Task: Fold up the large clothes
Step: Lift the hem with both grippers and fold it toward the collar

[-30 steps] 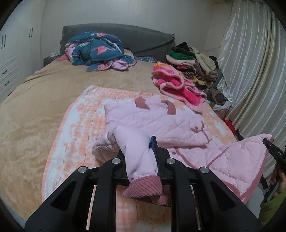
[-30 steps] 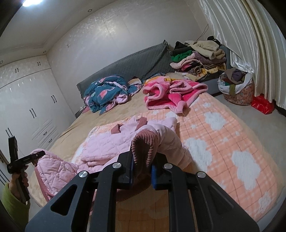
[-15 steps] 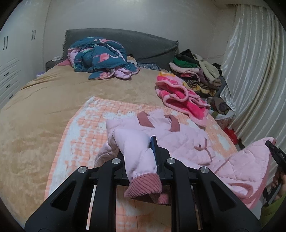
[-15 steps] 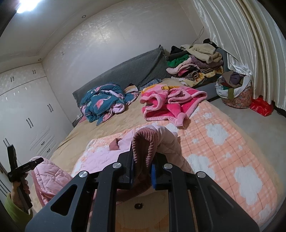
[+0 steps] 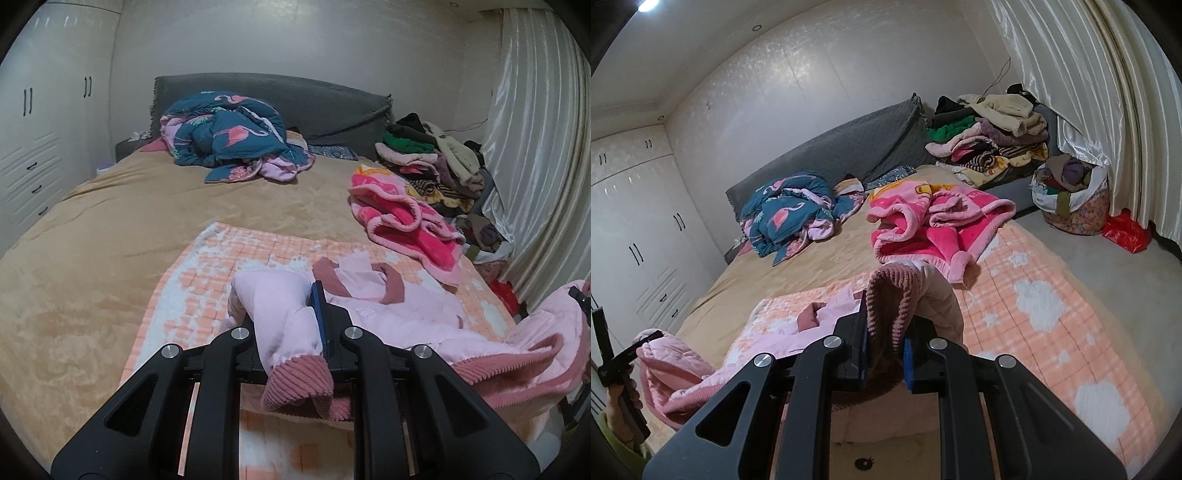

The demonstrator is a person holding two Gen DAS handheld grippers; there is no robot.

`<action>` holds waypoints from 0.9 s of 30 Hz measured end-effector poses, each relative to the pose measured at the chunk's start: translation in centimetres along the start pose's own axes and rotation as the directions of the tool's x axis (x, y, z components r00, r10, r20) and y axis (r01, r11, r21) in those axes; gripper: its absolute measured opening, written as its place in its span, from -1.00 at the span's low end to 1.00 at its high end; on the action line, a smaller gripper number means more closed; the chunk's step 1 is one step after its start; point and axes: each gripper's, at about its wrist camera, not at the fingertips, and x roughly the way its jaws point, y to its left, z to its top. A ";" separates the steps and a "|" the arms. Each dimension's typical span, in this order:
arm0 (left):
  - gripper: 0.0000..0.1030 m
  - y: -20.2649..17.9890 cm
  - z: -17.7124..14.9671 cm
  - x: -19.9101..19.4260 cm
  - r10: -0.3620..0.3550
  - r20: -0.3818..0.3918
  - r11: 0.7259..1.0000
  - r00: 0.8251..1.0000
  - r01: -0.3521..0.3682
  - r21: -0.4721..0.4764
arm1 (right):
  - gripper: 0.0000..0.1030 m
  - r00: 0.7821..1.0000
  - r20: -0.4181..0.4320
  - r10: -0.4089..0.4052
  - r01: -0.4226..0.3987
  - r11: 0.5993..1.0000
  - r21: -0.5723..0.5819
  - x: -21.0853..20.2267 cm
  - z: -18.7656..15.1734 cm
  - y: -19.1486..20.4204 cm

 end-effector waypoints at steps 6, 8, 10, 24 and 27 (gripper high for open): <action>-0.81 -0.2 0.7 2.0 0.031 0.015 0.999 0.999 -0.031 0.020 | -0.74 1.000 -0.016 -0.021 0.021 0.999 0.037 2.9 1.0 -1.0; -0.81 -0.3 0.8 2.7 0.040 0.019 0.999 0.999 -0.041 0.029 | -0.74 0.999 -0.032 -0.031 0.032 0.998 0.057 4.2 1.3 -1.6; -0.81 -0.4 0.9 3.5 0.057 0.020 0.997 0.998 -0.058 0.043 | -0.72 0.998 -0.047 -0.035 0.038 0.996 0.077 5.2 1.5 -2.0; -0.81 -0.3 0.9 6.9 0.122 0.015 0.989 0.992 -0.123 0.087 | -0.12 0.997 -0.069 0.044 -0.036 0.993 0.114 8.1 2.9 -3.1; -0.81 -0.3 0.9 7.7 0.127 0.010 0.988 0.992 -0.127 0.092 | 0.04 0.998 -0.045 0.039 -0.035 0.995 0.095 8.1 3.4 -2.9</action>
